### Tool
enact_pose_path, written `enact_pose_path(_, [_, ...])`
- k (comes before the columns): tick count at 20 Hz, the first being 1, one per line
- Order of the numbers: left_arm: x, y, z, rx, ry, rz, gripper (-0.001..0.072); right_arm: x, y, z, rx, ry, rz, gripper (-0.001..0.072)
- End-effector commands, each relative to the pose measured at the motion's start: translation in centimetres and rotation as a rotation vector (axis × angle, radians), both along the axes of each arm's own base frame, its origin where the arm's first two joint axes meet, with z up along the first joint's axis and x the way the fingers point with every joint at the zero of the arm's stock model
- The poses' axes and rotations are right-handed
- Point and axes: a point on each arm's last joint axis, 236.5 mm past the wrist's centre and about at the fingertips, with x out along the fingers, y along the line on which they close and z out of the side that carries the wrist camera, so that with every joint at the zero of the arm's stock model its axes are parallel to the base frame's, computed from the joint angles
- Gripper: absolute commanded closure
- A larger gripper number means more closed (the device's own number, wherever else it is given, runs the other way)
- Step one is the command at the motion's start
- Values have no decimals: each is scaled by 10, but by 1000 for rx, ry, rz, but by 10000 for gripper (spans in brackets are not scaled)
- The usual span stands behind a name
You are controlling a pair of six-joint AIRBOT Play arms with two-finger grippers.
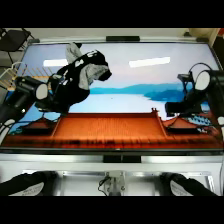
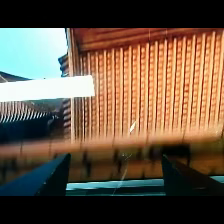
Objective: Fold the shirts.
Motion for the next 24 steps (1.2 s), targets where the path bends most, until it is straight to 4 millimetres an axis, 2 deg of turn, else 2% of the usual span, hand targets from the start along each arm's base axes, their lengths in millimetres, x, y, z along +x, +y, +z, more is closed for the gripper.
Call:
enact_pose_path(1, [0,0,0,1,1,0,-12,0,0,0,0,1,1,145])
enact_pose_path(17, [0,0,0,0,0,0,-13,0,1,0,1,1,1,145])
enact_pose_path(24, [6,-9,0,-38,-24,-4,-12,5,1,0,2,-19,1,144])
